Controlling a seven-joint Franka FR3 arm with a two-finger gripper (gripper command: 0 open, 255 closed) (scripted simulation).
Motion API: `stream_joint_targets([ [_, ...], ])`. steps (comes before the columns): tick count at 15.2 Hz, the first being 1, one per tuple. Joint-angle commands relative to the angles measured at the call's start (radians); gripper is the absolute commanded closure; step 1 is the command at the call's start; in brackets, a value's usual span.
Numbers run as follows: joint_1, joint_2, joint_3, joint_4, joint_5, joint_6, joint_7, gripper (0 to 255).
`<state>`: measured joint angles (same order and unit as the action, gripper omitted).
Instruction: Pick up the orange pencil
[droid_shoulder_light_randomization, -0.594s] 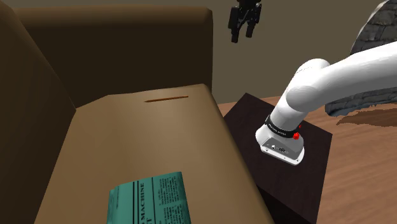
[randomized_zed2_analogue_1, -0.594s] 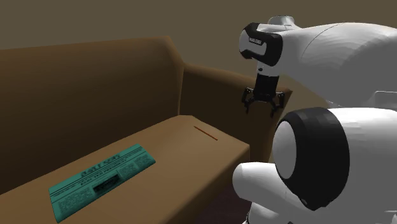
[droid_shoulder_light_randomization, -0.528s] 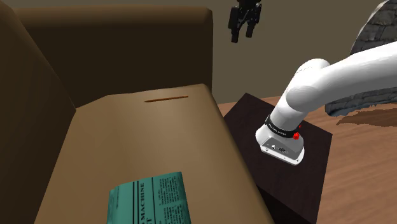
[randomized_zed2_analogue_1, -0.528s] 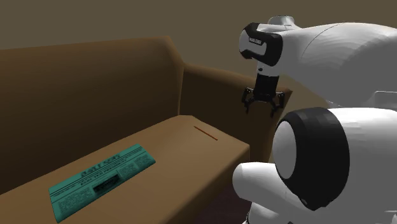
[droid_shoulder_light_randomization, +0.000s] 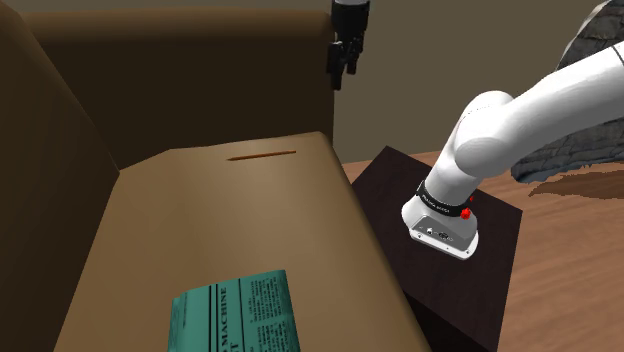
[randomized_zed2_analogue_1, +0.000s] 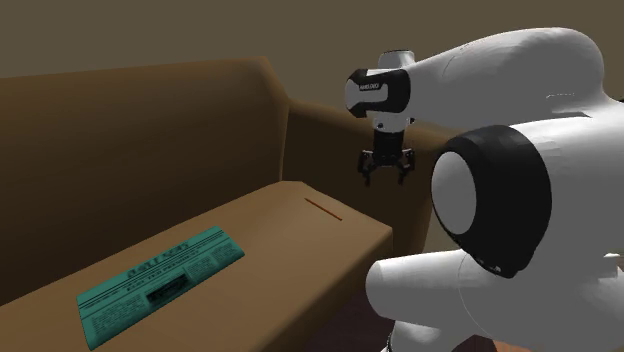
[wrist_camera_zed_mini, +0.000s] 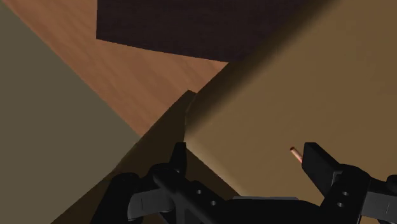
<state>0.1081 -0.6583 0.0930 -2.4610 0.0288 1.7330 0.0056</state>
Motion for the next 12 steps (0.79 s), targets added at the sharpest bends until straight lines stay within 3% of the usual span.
stream_joint_targets([
  [1,0.029,0.050,0.029,-0.002,-0.012,0.072,-0.031,0],
  [12,0.132,0.343,0.187,0.011,-0.158,0.431,-0.150,0],
])
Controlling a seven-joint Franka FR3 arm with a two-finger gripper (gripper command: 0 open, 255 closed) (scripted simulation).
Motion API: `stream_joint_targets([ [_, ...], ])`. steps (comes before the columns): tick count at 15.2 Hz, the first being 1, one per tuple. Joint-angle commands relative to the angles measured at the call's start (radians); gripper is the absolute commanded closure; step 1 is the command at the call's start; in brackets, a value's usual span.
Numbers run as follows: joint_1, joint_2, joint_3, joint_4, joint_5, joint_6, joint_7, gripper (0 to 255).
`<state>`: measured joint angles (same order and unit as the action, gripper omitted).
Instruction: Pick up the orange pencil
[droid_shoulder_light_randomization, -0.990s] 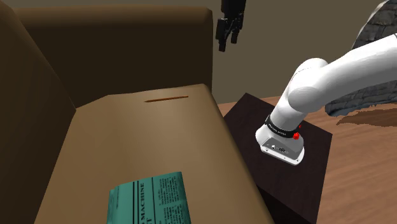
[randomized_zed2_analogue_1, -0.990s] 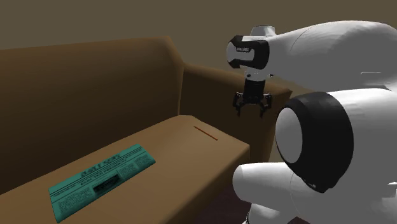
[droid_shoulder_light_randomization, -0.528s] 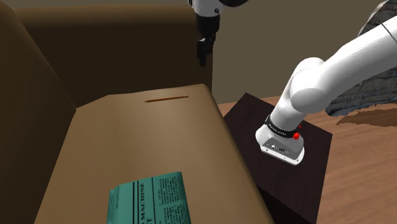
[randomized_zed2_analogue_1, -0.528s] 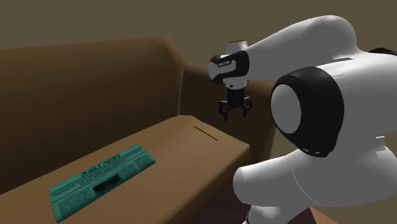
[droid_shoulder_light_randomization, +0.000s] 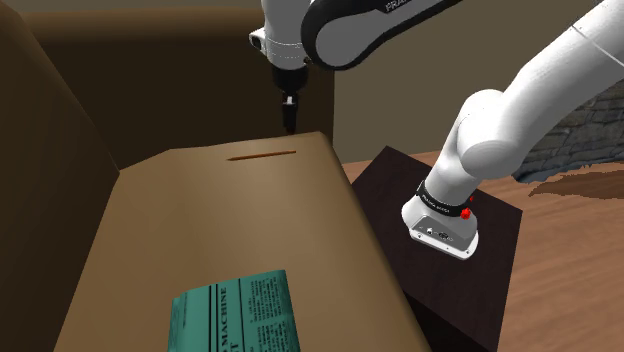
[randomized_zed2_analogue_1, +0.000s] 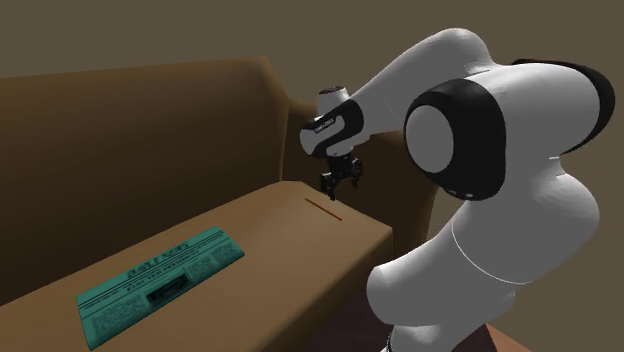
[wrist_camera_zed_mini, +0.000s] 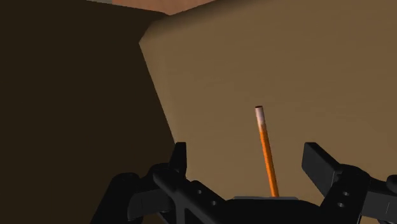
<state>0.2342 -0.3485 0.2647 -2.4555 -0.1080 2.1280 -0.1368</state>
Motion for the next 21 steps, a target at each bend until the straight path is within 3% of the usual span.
stream_joint_targets([
  [1,0.012,0.061,0.031,0.009,-0.044,0.066,-0.011,0],
  [4,0.027,0.146,0.077,0.021,-0.123,0.151,-0.013,0],
  [14,0.015,0.224,0.091,-0.017,-0.189,0.257,0.047,0],
  [15,0.015,0.223,0.090,-0.018,-0.189,0.258,0.046,255],
  [21,0.015,0.221,0.090,-0.020,-0.188,0.257,0.046,255],
])
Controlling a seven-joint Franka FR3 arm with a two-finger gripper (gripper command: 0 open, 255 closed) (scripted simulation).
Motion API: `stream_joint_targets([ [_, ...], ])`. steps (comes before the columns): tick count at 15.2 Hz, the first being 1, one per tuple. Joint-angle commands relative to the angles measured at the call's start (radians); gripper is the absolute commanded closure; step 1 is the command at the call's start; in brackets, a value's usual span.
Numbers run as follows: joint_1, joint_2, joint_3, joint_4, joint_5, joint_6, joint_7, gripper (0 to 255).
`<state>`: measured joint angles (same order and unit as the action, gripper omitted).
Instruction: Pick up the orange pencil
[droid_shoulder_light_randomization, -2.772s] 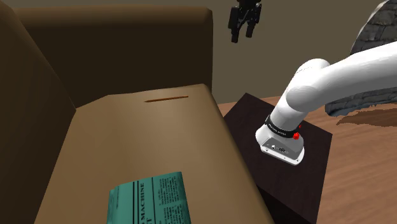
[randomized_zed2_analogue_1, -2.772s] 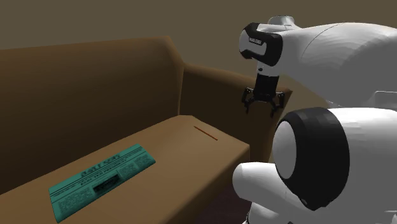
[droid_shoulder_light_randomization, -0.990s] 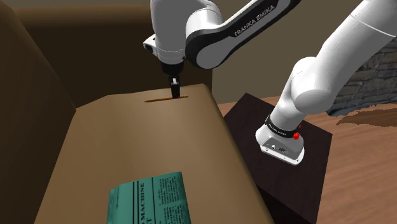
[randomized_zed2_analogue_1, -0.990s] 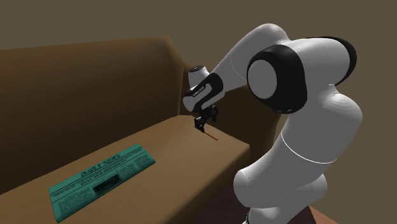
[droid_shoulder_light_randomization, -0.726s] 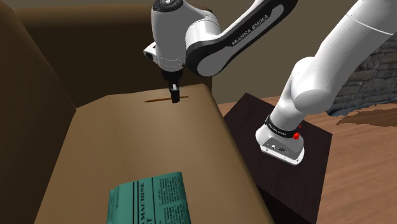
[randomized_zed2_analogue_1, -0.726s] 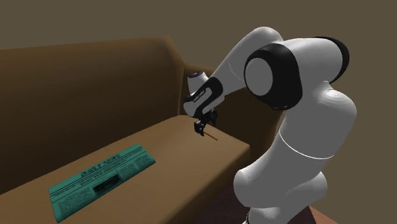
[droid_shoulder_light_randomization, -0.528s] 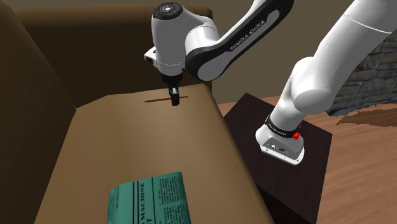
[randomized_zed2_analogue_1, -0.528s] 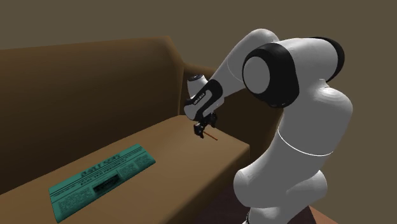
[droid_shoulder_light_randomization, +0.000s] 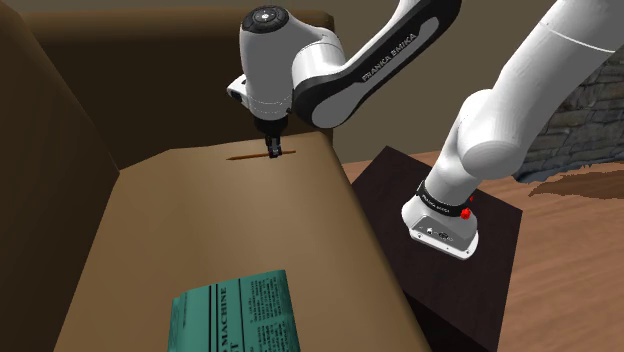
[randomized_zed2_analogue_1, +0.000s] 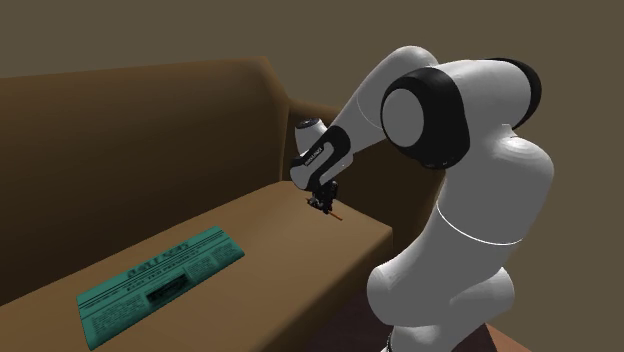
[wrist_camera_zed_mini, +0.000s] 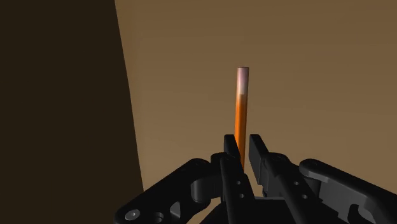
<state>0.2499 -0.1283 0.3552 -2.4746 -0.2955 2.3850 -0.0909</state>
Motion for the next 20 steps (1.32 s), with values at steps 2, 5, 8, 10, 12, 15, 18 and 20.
stream_joint_targets([
  [2,0.000,0.000,0.000,0.000,0.000,0.000,0.000,255],
  [5,0.003,-0.016,-0.002,0.011,0.016,-0.025,-0.016,255],
  [8,0.008,-0.044,-0.006,0.027,0.039,-0.065,-0.040,255],
  [10,0.011,-0.062,-0.008,0.038,0.053,-0.091,-0.054,255],
  [12,0.014,-0.078,-0.011,0.051,0.065,-0.118,-0.068,255],
  [15,0.018,-0.101,-0.016,0.072,0.081,-0.158,-0.086,255],
  [18,0.022,-0.122,-0.020,0.094,0.094,-0.198,-0.103,255],
  [20,0.022,-0.123,-0.020,0.095,0.095,-0.200,-0.104,255],
])
